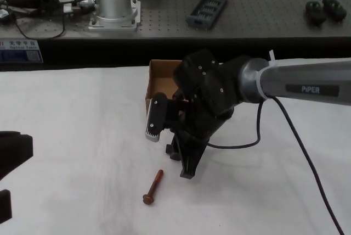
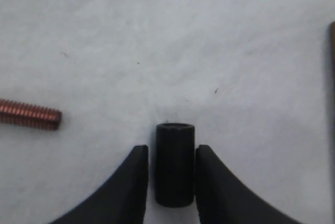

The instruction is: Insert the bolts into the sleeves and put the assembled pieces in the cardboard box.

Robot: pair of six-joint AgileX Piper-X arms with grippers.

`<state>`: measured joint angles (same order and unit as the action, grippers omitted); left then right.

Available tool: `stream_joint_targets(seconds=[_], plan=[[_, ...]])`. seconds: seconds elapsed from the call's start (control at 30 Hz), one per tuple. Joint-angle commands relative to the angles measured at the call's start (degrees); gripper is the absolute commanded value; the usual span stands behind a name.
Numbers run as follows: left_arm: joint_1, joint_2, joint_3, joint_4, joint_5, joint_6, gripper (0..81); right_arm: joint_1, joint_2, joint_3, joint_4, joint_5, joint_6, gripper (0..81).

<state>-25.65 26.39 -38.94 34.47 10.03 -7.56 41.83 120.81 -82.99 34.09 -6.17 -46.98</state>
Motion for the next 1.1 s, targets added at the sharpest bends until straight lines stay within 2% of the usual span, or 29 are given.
stream_joint_targets(seconds=[0.0, 0.2, 0.37, 0.77, 0.87, 0.97, 1.07], plan=[[0.0, -0.3, -0.2, -1.1, -0.7, 0.4, 10.4, 0.1, 0.8, -0.2, 0.7, -0.7, -0.5, 24.7], [0.0, -0.3, -0.2, -1.1, -0.7, 0.4, 10.4, -0.1, 0.8, -0.2, 1.7, 0.9, -0.5, 22.8], [0.0, -0.3, -0.2, -1.1, -0.7, 0.4, 10.4, -0.1, 0.5, -0.9, 6.9, 1.8, -0.3, 1.8], [0.0, -0.3, -0.2, -1.1, 0.0, 0.4, 10.5, 1.7, -11.1, -1.0, 14.0, 2.6, 11.9, 2.0], [0.0, 1.2, -0.2, -1.1, 3.8, 0.4, 11.1, 1.8, -15.6, -0.2, 17.7, 2.6, 14.0, 2.0], [0.0, 4.6, -0.2, -1.1, 7.5, 0.4, 16.0, 1.8, -21.5, 2.9, 18.9, 2.6, 14.7, 2.0], [0.0, 9.2, -0.2, -1.2, 7.3, 2.6, 24.5, 1.8, -27.8, 7.4, 19.6, 2.6, 16.9, 2.0]])
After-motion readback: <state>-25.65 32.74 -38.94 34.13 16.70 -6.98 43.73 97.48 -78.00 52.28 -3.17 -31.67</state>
